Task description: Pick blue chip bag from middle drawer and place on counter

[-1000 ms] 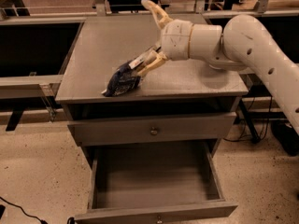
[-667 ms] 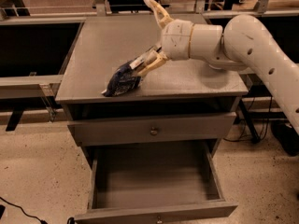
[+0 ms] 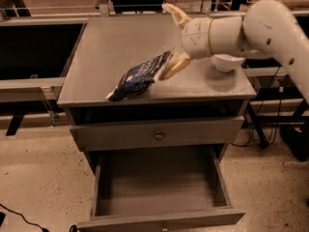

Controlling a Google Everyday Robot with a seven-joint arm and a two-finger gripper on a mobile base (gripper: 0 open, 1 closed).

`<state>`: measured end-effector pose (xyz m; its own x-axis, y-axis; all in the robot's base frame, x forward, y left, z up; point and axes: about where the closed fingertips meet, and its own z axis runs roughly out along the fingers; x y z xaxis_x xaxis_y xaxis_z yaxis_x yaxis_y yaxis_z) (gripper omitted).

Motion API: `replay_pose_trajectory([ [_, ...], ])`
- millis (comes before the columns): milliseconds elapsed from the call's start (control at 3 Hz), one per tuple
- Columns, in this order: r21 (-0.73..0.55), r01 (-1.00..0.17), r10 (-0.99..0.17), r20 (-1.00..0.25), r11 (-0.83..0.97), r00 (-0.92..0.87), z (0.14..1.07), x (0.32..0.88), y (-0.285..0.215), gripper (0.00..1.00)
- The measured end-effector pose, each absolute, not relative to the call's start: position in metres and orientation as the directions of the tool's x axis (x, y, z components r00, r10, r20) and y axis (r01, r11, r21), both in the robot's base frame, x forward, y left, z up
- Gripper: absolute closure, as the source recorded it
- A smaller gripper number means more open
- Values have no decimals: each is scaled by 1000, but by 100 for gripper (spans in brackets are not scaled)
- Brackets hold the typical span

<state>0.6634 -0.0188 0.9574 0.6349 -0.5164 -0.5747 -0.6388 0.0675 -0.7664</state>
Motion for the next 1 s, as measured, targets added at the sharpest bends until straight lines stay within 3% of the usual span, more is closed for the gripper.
replay_pose_trajectory([
  [667, -760, -648, -635, -479, -45, 606, 965, 695, -101, 0],
  [1000, -788, -610, -634, -427, -90, 645, 988, 700, -125, 0],
])
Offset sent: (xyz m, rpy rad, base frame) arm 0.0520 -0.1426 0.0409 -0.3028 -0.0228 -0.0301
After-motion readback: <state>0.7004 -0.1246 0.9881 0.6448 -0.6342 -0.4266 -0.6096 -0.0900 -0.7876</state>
